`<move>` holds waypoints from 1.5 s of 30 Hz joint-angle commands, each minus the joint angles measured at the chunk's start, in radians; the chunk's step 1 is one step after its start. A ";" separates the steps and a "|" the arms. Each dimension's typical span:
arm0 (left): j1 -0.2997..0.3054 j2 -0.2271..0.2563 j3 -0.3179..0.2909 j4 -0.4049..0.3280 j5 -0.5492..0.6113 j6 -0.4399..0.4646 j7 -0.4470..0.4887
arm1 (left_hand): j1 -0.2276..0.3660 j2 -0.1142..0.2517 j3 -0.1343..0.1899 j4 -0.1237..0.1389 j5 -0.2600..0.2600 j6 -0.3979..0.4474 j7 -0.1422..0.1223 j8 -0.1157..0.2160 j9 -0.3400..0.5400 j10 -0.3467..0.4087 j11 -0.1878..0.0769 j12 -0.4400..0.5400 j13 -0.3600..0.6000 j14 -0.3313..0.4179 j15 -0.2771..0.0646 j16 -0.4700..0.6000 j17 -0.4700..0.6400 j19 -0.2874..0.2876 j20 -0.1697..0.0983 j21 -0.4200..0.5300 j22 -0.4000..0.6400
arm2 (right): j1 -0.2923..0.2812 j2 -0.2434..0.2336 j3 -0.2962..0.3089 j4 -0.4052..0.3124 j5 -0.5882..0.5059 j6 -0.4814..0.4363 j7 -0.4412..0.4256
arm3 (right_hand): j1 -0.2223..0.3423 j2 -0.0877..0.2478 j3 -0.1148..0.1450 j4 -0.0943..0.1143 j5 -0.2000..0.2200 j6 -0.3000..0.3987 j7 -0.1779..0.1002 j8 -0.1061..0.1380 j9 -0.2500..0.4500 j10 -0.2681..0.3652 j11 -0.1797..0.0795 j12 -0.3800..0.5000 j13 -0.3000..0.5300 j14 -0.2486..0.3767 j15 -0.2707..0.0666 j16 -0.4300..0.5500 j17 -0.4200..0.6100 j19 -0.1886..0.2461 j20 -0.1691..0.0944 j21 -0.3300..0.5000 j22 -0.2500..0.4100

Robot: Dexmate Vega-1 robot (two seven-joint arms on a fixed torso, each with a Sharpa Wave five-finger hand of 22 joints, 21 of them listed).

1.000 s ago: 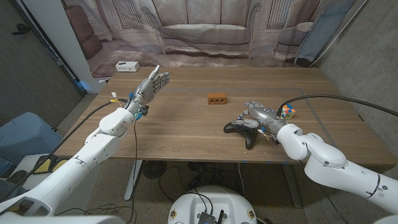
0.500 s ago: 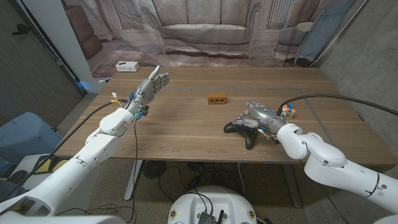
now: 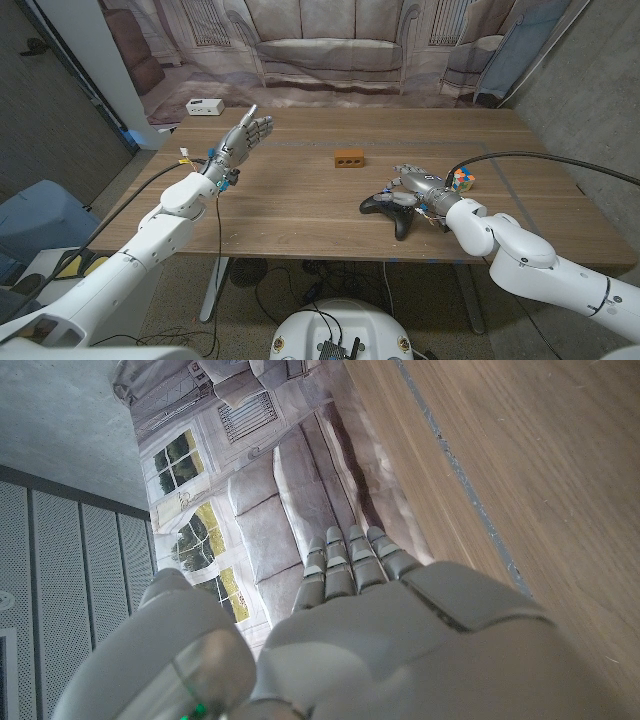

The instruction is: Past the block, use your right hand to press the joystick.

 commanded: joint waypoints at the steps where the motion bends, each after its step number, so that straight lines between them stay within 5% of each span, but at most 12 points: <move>1: -0.007 -0.003 0.005 0.003 0.002 0.012 0.004 | -0.001 0.007 0.001 -0.008 -0.004 0.007 -0.001 -0.001 0.006 0.008 -0.003 0.002 0.002 0.006 -0.003 -0.003 0.001 -0.002 0.005 0.000 0.005 | -0.003 -0.001 0.001 0.008 0.009 0.005 -0.010 | 0.002 0.005 0.007 -0.002 -0.003 0.012 -0.001 -0.004 0.003 0.006 -0.001 0.006 0.004 -0.056 -0.003 0.006 0.003 0.004 0.004 0.003 0.005; 30: -0.034 -0.018 0.018 0.030 0.001 0.023 -0.004 | -0.002 0.009 0.000 -0.010 -0.004 0.008 -0.002 -0.002 0.006 0.007 -0.002 0.000 0.002 0.002 -0.003 -0.004 0.001 -0.004 0.006 0.000 0.005 | -0.002 0.004 -0.005 0.024 -0.011 0.029 -0.040 | 0.003 0.004 0.010 -0.003 -0.002 0.061 -0.007 0.003 0.002 0.035 -0.012 0.010 0.004 -0.035 -0.020 0.010 0.002 0.024 0.007 0.008 0.005; 45: -0.039 -0.024 0.015 0.051 -0.006 0.008 -0.017 | -0.002 0.011 0.000 -0.011 -0.003 0.009 -0.002 -0.002 0.006 0.007 -0.002 0.000 0.002 0.002 -0.002 -0.004 0.001 -0.005 0.005 0.000 0.005 | 0.006 0.016 -0.014 0.016 -0.043 0.023 -0.017 | 0.006 0.004 0.014 -0.005 -0.002 0.082 -0.010 0.003 0.002 0.050 -0.024 0.011 0.004 -0.023 -0.014 0.012 0.002 0.039 0.041 0.011 0.005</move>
